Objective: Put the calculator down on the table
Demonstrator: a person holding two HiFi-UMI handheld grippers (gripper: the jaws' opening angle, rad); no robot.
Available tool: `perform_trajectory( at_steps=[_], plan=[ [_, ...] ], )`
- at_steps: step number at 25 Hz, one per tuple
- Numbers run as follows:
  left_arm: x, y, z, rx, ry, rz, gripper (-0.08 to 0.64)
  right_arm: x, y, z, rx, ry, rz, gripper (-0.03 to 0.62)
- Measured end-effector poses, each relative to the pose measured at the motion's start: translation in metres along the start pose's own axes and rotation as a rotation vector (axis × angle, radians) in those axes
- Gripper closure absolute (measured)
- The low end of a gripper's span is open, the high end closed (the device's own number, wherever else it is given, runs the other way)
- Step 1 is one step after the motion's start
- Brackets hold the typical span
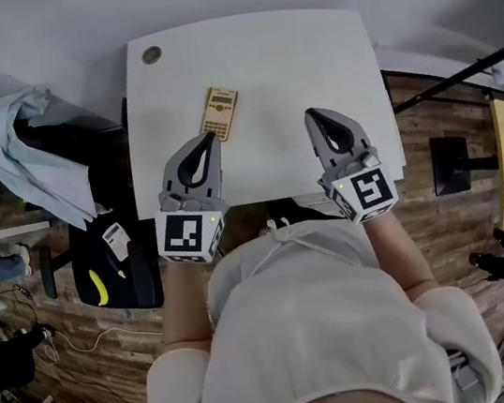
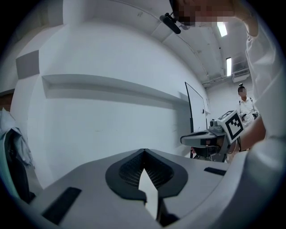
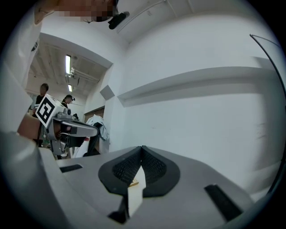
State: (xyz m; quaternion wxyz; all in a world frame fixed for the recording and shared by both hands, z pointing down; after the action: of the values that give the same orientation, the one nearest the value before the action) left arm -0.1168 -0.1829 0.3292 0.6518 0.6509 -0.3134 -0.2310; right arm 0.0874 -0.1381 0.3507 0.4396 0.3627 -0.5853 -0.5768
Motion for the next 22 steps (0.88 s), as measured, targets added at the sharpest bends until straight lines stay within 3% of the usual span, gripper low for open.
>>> perform_trajectory(
  at_steps=[6, 12, 22],
  plan=[
    [-0.003, -0.002, -0.003, -0.030, 0.014, 0.013, 0.541, -0.008, -0.003, 0.002, 0.018, 0.024, -0.004, 0.592],
    [0.000, -0.006, -0.009, -0.030, 0.023, 0.008, 0.541, -0.009, -0.003, 0.003, 0.008, -0.007, 0.008, 0.592],
    [0.001, -0.004, 0.002, -0.047, -0.010, 0.019, 0.541, 0.003, -0.004, 0.004, -0.017, -0.025, -0.002, 0.592]
  ],
)
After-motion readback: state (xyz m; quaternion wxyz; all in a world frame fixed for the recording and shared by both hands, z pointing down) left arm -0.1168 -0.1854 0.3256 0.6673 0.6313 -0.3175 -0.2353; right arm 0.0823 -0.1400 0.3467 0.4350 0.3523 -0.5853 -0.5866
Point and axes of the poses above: the fingertips, and each gripper's own axes: x forward along the fingers, z to its left, y out of its underside, the point moved 4 cm from there along -x, backward along the fingers, and after that the axes turned 3 degrees about -y, right-handed, at the moved point
